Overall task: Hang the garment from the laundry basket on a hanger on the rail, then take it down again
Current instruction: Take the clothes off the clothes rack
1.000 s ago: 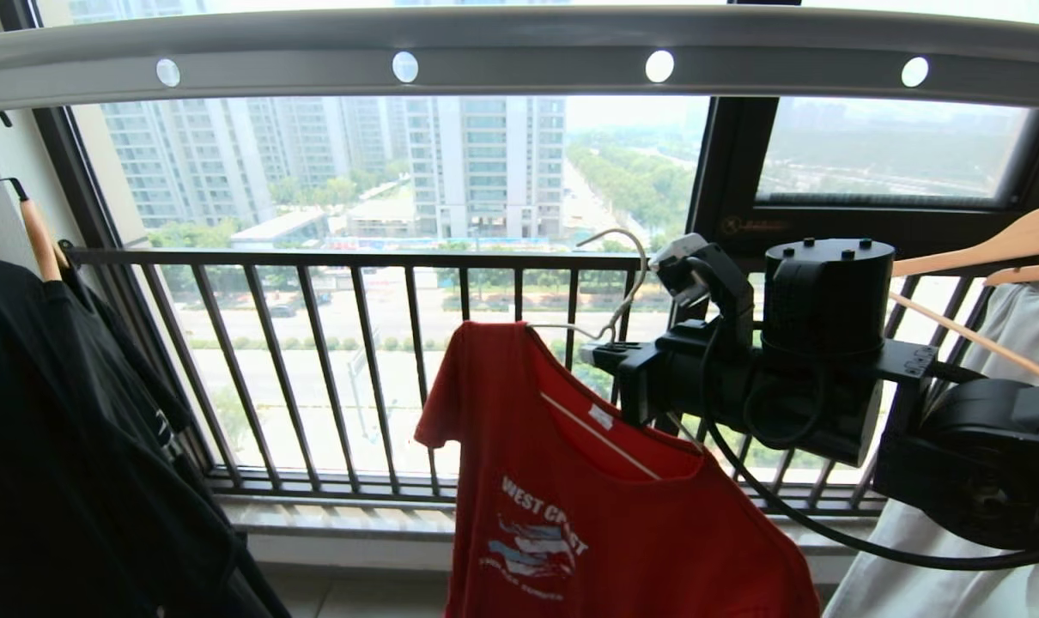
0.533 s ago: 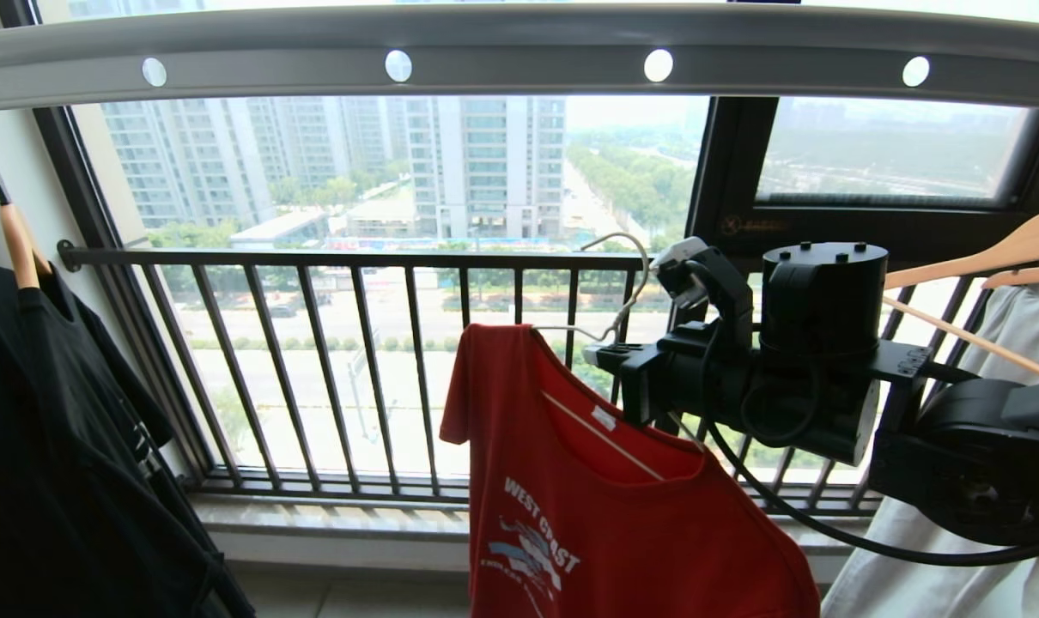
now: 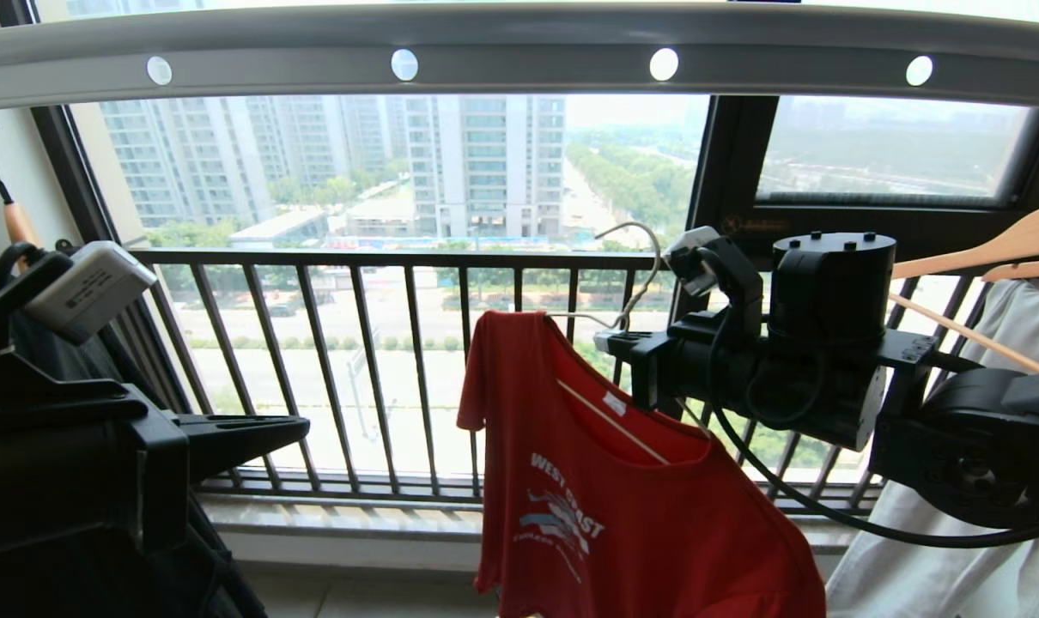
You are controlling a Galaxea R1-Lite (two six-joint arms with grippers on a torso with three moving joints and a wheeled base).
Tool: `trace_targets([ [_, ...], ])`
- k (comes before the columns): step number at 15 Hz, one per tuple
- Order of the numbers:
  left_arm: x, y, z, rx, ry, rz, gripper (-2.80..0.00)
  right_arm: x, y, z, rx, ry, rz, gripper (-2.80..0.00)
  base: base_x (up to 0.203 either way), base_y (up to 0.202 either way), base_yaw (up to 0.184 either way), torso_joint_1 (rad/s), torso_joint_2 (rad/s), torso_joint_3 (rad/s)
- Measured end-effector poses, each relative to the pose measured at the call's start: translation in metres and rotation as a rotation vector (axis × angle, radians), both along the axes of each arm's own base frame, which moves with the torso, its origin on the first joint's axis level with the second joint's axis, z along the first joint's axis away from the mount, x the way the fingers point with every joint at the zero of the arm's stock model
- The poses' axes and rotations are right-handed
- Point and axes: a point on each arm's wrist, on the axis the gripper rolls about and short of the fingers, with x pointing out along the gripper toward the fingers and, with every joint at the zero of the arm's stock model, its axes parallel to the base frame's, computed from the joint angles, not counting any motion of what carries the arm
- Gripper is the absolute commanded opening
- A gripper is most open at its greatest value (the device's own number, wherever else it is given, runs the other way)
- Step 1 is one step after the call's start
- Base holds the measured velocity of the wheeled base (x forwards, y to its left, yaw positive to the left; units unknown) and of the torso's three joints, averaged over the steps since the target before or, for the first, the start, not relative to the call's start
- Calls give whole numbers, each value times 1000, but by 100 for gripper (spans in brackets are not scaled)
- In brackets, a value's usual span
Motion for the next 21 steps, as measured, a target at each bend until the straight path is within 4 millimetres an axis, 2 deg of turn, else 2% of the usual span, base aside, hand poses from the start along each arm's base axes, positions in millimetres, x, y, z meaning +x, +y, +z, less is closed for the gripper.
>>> trace_targets([
  [1,16,-15,9,-7,9,-37,-280,1,0,0,0,0,-3,-280,0,0,0,0,0,0],
  [3,38,-45,10,8,61,-112,-280,2,0,-2,-2,4,-7,-280,0,0,0,0,0,0],
  [8,80,-81,-19,74,180,-147,-280,2,2,-2,1,6,-4,-280,0,0,0,0,0,0],
  [9,88,-86,-24,80,194,-145,0,2,2,-2,0,8,-2,-280,0,0,0,0,0,0],
  [12,103,-95,-32,81,195,-96,0,0,4,-4,4,18,4,-280,0,0,0,0,0,0],
  [15,112,-113,-35,75,141,39,0,-4,10,-3,37,42,18,-280,0,0,0,0,0,0],
  [18,115,-138,-40,50,76,157,0,-7,12,-1,42,40,30,-280,0,0,0,0,0,0],
  [21,116,-152,-45,99,25,279,0,-11,16,0,43,38,45,-280,0,0,0,0,0,0],
])
